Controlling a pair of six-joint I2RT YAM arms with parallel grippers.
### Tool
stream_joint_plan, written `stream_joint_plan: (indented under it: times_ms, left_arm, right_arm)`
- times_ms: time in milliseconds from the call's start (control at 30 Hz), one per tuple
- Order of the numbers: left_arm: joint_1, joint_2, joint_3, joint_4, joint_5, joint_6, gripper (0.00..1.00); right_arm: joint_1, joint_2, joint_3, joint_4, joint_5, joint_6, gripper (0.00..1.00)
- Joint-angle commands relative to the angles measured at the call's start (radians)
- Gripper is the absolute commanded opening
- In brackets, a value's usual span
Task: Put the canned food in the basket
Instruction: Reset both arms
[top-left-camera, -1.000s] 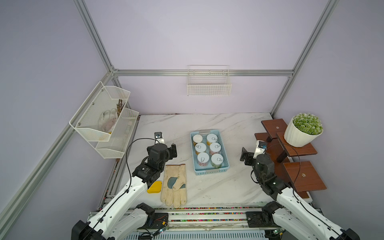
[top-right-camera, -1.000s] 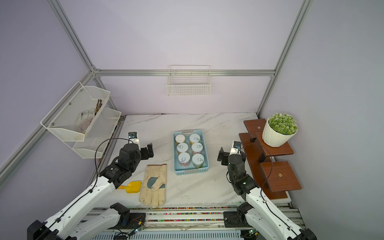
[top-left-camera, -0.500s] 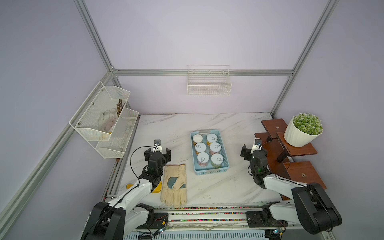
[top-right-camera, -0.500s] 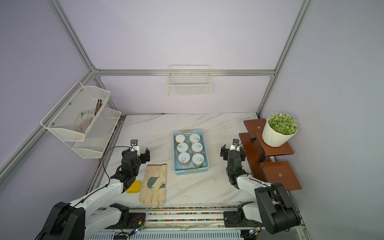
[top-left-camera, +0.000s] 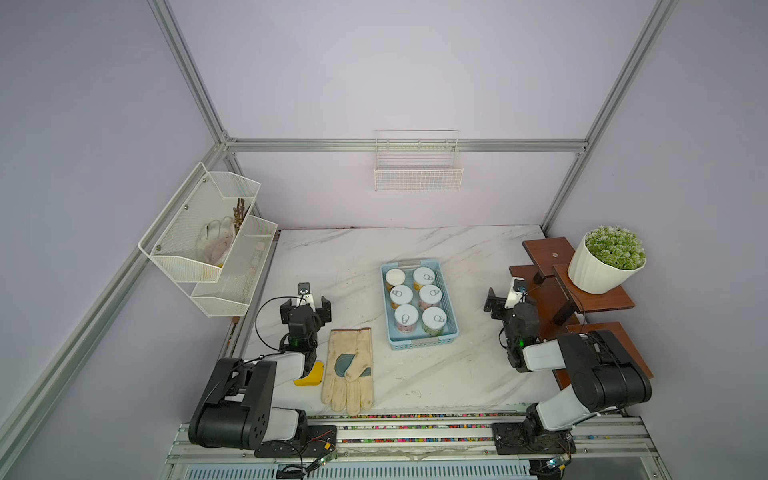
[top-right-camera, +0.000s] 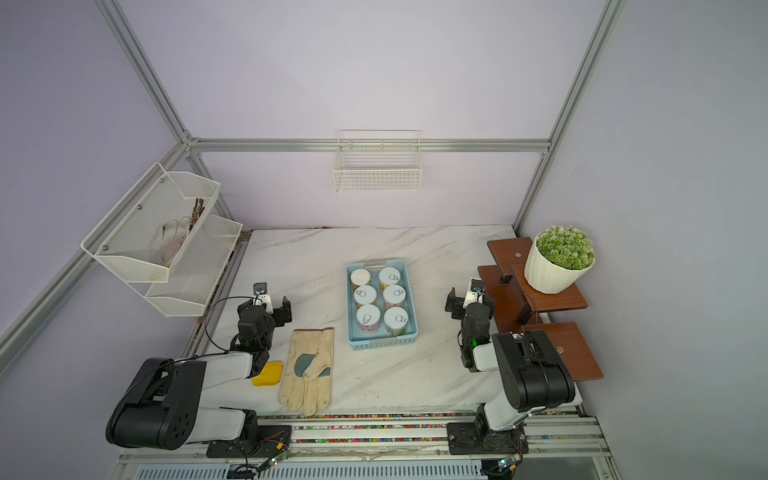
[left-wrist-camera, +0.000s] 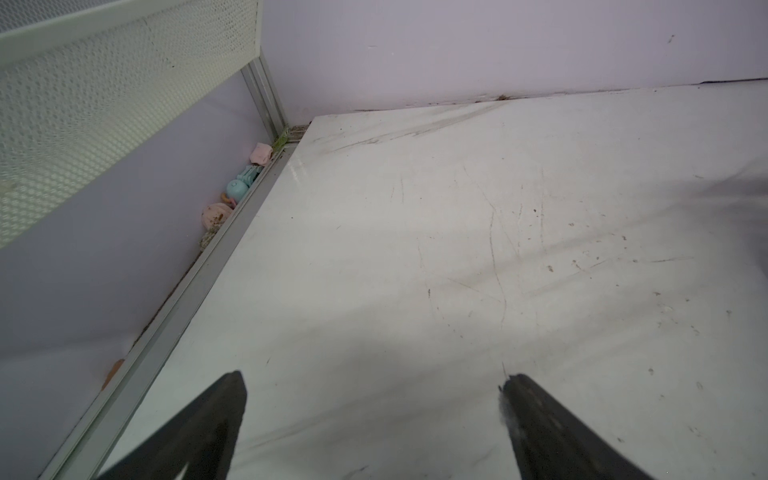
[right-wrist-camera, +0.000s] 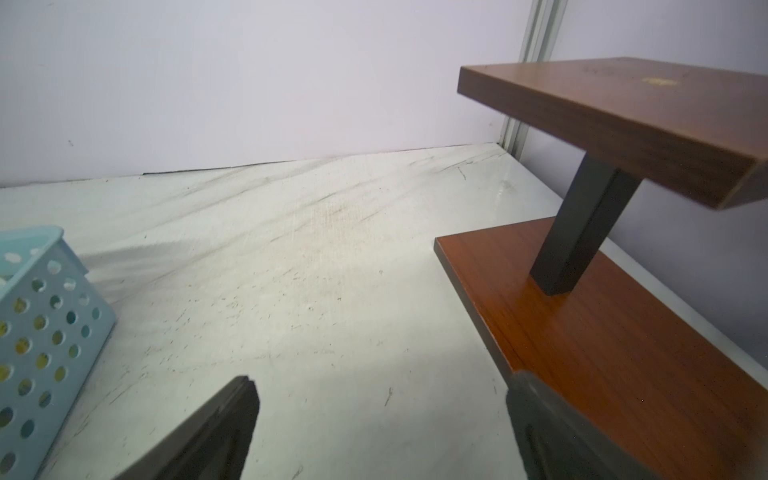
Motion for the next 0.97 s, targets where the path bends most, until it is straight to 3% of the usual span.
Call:
stream_joint_plan:
  times_ms: [0, 67, 233, 933]
  left_arm:
    - [0.042, 0.106, -0.007, 0.231, 0.105, 0.005, 1.0]
    - [0.046, 0.182, -0.023, 0.37, 0.111, 0.023, 1.0]
    - [0.05, 0.149, 0.087, 0.093, 0.022, -0.03, 1.0]
    - [0.053, 0.152, 0.067, 0.141, -0.003, -0.042, 1.0]
  right_arm:
    - [-0.005, 0.002, 0.005, 0.086, -0.042, -0.006, 0.99]
    - [-0.008, 0.001, 0.013, 0.07, -0.047, 0.0, 0.99]
    - [-0.012, -0.001, -0.003, 0.097, -0.064, -0.006, 0.99]
    - [-0.01, 0.0, 0.008, 0.077, -0.041, -0.001, 0.99]
